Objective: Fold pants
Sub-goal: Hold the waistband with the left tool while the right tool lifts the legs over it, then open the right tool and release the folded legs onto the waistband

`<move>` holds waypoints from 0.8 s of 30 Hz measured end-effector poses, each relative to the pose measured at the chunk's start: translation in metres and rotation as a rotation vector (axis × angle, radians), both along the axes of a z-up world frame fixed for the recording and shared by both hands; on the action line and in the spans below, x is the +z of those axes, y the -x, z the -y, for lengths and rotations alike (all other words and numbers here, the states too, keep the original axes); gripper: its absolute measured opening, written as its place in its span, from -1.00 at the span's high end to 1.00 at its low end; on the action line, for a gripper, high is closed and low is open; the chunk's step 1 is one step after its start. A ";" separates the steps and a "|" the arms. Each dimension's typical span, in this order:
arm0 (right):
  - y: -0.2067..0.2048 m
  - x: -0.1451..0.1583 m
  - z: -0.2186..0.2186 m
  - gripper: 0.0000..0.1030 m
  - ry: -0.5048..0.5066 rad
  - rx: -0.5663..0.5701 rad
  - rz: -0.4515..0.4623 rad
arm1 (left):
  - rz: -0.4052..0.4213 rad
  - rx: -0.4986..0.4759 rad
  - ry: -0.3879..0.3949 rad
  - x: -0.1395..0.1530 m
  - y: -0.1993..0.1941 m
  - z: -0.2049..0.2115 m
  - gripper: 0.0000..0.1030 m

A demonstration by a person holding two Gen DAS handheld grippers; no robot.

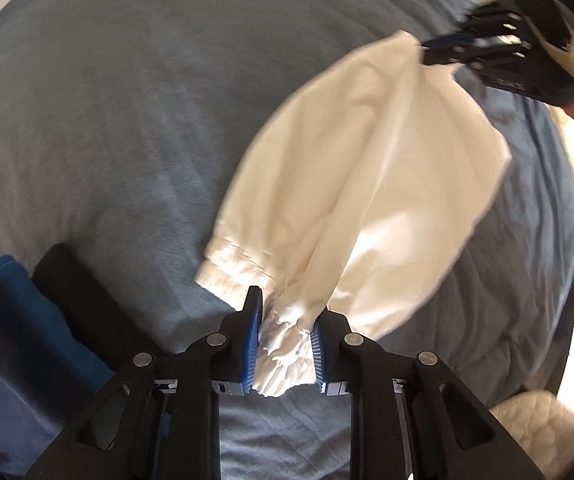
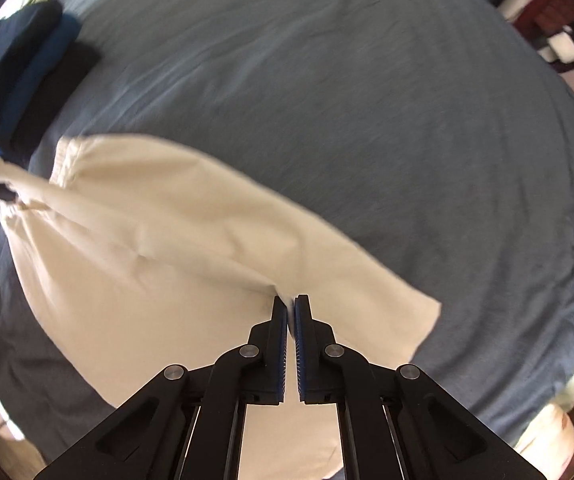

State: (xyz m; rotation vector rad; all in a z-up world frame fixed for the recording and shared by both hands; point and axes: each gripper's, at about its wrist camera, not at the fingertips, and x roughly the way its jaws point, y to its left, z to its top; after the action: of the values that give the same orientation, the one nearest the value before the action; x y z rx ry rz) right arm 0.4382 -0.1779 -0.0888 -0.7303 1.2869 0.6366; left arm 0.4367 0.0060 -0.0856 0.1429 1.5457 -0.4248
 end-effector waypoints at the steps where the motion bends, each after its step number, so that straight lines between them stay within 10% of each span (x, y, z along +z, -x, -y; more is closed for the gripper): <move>1: -0.006 0.003 0.000 0.92 0.004 -0.019 0.011 | -0.012 0.044 0.007 -0.005 -0.006 -0.005 0.56; 14: -0.078 -0.043 -0.027 0.92 0.059 -0.199 0.040 | -0.014 0.226 -0.015 -0.044 -0.017 -0.019 0.56; 19: -0.083 -0.051 -0.030 0.91 0.035 -0.229 0.061 | 0.007 0.225 -0.093 -0.051 -0.011 -0.010 0.07; 24: -0.071 -0.036 -0.020 0.08 0.066 -0.314 0.208 | 0.108 0.220 -0.153 -0.023 0.010 -0.001 -0.13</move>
State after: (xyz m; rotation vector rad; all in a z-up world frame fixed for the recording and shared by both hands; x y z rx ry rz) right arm 0.5093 -0.1576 -0.1247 -0.6136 1.2010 0.2573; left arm 0.4265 0.0073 -0.1090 0.1105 1.4682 -0.1233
